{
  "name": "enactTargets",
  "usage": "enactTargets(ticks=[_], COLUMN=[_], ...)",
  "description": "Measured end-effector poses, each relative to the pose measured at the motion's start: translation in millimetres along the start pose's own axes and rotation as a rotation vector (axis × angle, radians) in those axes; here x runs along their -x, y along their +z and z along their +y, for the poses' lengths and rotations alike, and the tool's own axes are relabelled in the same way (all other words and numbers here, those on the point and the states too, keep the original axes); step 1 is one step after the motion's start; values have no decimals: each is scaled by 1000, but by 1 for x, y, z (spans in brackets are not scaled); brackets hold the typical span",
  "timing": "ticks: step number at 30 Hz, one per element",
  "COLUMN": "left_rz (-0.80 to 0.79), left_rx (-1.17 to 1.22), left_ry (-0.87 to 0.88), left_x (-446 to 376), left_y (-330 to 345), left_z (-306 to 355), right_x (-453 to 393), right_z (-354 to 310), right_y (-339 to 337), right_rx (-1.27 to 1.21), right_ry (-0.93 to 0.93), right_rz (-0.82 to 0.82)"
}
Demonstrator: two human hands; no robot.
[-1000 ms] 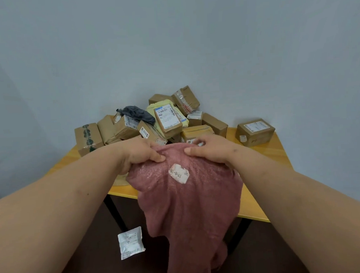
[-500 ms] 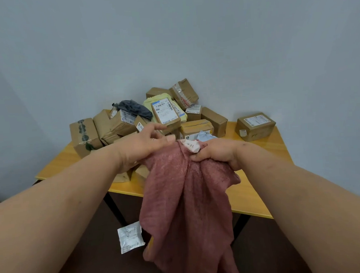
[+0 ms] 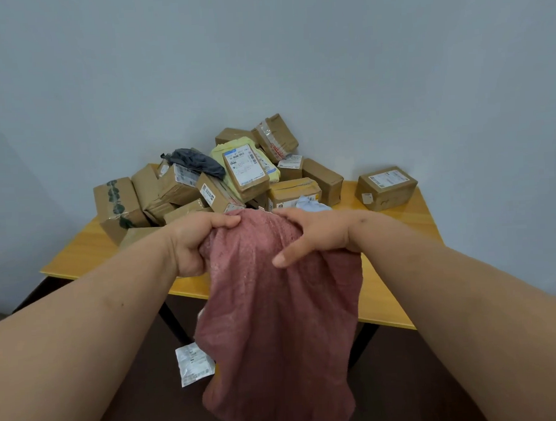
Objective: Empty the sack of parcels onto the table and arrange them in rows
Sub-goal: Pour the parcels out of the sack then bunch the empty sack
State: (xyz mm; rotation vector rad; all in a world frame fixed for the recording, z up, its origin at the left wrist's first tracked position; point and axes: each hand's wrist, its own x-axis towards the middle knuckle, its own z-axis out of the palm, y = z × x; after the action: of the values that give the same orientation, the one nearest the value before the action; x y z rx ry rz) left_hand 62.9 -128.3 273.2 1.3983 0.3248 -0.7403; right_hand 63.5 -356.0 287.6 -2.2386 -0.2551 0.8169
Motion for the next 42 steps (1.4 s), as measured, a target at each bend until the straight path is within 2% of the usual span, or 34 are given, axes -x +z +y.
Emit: enactTargets(ticks=[2,4,6,7,8,9,11,12,14,17,19,21,25,28,30,31,32,35,38,40,42], left_rz=[-30,71,288,342,294,177,-59,-116,-74,64,87,105,113,157,233,219,138,-158,-166,-110,2], left_rx=[40,-55,-304,-414,-483,-516,-604,-632,-622,-513,-379,-214,-96,-169,-301,-350,-372,-447,-466,-468,-444], left_ry=[-37,-33,147,278,369,389,281,217,157,126,93,65,-2,-39,96,175,221,156,80,69,61], left_x=[0,-2,-8,-8,-5,-2,6,6,0,-7,-8,-7,-6,-3,-8,-5,-3,5,9,7,4], left_y=[4,8,8,8,8,7,8,6,2,-3,-5,-5,-3,3,0,-1,-4,-9,-7,-6,-9], left_z=[1,0,-3,-3,-2,-1,0,-1,-5,-8,-11,-12,-8,-7,-9,-8,-7,-6,-5,-5,-7], right_x=[-2,-5,-7,-7,-7,-7,-7,-7,-4,-5,-4,-1,-1,-6,-7,-5,-3,1,0,1,-2], right_z=[3,9,17,21,23,25,24,23,19,12,4,-5,-11,-1,8,13,17,23,23,20,18], right_y=[5,8,7,5,4,2,-3,-4,-3,2,3,2,4,9,9,8,6,1,1,4,2], right_rx=[-32,-99,-127,-135,-149,-176,-268,-313,-274,225,344,306,258,161,6,-79,-163,-359,-429,-291,145], right_ry=[14,8,55,85,107,125,140,142,172,165,86,5,93,84,115,148,182,228,260,282,230], right_rz=[-40,-11,25,40,46,49,10,-24,-33,108,253,227,-85,-56,-39,-45,-61,-116,-158,-103,43])
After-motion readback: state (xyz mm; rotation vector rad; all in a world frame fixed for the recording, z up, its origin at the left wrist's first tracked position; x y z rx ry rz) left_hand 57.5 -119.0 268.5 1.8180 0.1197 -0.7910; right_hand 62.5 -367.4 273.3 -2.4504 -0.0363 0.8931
